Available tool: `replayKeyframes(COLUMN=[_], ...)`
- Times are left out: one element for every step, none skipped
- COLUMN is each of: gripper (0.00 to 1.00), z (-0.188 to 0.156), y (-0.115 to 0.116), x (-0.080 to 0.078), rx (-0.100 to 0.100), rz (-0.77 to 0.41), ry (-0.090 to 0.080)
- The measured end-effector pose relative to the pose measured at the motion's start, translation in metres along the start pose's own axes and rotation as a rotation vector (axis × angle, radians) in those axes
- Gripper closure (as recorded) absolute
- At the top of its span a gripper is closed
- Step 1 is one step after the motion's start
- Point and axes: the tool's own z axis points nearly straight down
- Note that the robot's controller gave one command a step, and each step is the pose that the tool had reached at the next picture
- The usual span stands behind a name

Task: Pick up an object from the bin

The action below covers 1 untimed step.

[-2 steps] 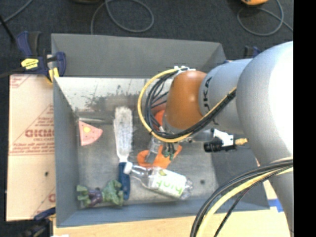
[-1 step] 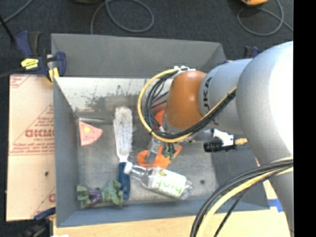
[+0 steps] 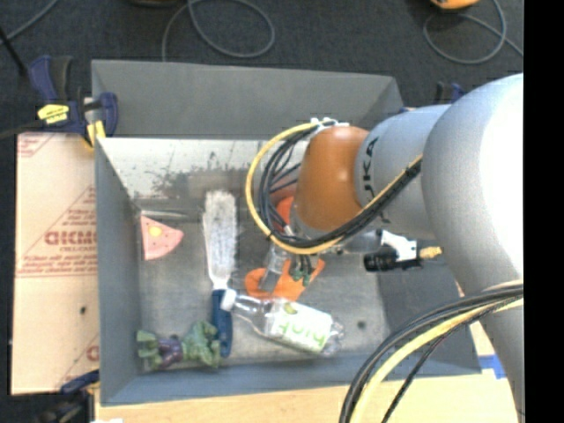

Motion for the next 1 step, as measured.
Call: replayKeyframes(gripper=[1.0], z=[0.0], y=[0.0], x=[0.0], rx=[0.0], rz=[-0.001], ry=[0.0])
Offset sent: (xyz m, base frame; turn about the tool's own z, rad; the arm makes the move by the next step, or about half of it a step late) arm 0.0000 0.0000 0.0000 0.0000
